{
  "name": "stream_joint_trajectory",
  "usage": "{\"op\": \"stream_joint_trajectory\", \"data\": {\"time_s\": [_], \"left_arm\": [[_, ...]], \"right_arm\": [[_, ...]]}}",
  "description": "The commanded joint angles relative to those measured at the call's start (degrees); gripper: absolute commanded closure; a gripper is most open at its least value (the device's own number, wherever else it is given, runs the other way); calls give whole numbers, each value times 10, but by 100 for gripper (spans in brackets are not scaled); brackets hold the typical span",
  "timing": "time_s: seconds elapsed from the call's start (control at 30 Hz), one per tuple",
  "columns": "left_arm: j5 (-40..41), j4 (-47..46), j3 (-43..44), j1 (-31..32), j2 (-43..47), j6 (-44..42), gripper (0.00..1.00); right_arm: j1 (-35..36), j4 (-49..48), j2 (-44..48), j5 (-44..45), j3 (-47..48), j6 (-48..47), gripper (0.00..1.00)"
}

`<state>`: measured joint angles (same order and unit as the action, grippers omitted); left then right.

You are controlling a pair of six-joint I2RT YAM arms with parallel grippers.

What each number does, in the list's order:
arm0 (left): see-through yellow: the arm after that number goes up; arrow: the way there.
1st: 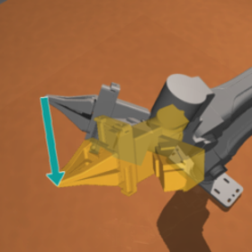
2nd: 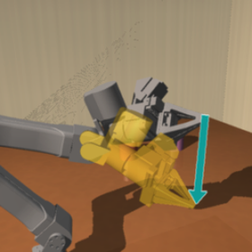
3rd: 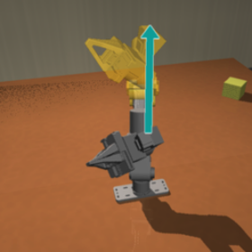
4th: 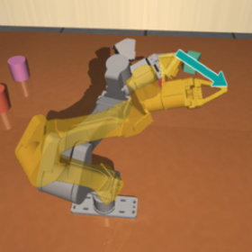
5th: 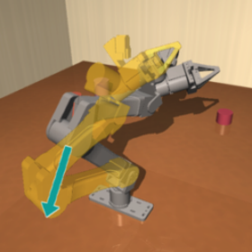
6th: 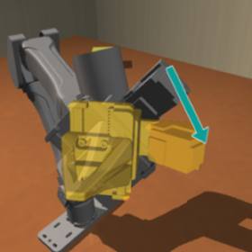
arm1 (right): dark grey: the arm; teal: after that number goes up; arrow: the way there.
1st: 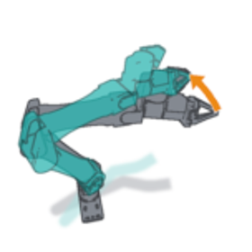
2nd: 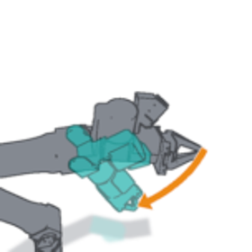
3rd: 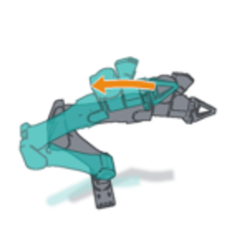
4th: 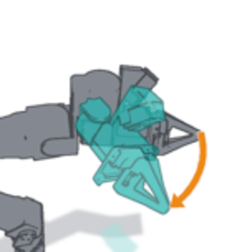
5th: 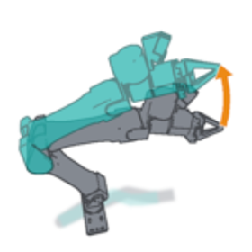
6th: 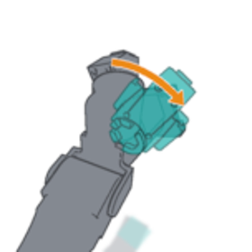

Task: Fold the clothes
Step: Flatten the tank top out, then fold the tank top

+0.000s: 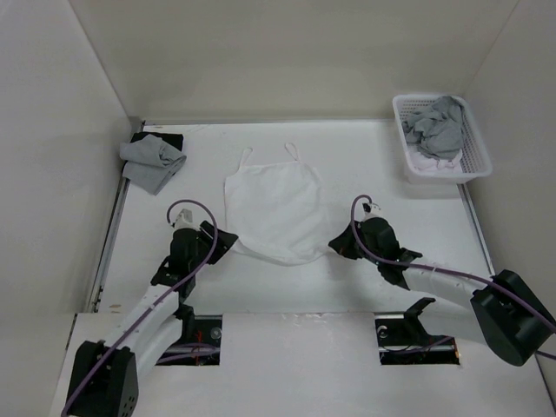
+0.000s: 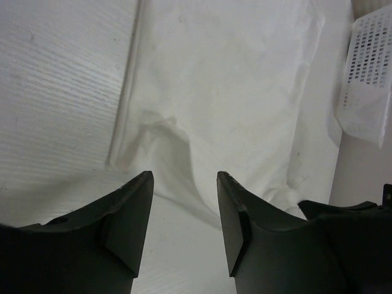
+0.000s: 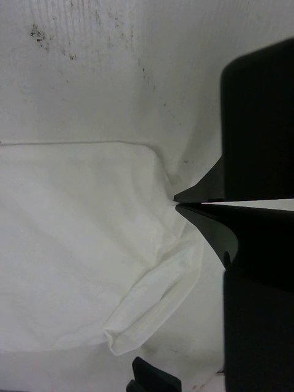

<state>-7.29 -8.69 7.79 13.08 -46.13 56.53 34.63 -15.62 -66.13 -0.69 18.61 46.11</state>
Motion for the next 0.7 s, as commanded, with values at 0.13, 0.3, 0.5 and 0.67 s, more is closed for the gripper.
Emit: {"op": "stream_joint_trajectory", "data": {"time_s": [0.13, 0.3, 0.5, 0.67], "left_arm": [[149, 127, 123, 69, -54, -80, 55], [189, 119, 178, 124, -167, -105, 56], [224, 132, 201, 140, -199, -108, 62], [246, 126, 208, 152, -217, -109, 66]], "right_arm": [[14, -14, 7, 24, 5, 0, 93], [17, -17, 11, 30, 5, -1, 93], [18, -27, 10, 31, 5, -5, 93], [21, -35, 4, 26, 2, -5, 93]]}}
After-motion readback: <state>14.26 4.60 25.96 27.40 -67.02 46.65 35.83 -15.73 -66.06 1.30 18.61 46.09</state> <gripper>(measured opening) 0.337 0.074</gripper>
